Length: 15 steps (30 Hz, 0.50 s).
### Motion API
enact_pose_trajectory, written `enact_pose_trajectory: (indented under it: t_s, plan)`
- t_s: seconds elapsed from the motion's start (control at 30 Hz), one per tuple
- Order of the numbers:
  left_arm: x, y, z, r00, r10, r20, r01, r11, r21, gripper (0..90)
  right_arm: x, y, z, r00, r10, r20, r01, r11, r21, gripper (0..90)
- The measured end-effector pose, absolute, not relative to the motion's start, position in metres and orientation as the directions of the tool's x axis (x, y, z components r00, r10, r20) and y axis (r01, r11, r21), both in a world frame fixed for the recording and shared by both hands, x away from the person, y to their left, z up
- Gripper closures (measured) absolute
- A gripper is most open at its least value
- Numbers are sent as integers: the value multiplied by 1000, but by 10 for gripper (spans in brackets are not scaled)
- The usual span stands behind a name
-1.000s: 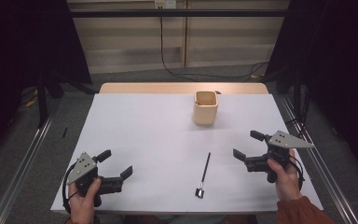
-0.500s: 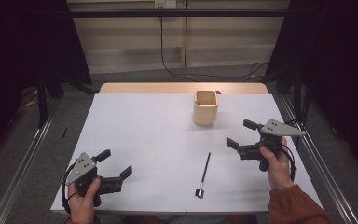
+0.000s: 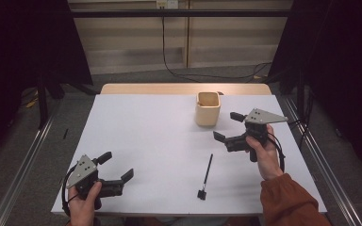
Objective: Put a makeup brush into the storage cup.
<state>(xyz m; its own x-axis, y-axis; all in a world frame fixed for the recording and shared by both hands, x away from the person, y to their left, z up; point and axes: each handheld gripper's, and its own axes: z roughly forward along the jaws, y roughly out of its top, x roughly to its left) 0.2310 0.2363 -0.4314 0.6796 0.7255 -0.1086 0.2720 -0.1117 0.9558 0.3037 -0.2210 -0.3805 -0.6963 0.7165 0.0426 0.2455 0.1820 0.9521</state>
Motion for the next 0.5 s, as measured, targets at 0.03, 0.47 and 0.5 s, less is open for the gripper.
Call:
enact_pose_trajectory:
  t_s: [0.03,0.47,0.5]
  plan:
    - [231,236,-431,680,725,-108,273,-114,955,14,304,-220,-380,-700,713,45,251,186,950,26]
    - [232,236,-432,676,729,-111,279,-113,954,14,312,-217,-390,-696,717,46,353,286,891,21]
    - [232,236,-432,677,728,-111,278,-114,954,14,313,-217,-390,-697,715,55,371,295,880,17]
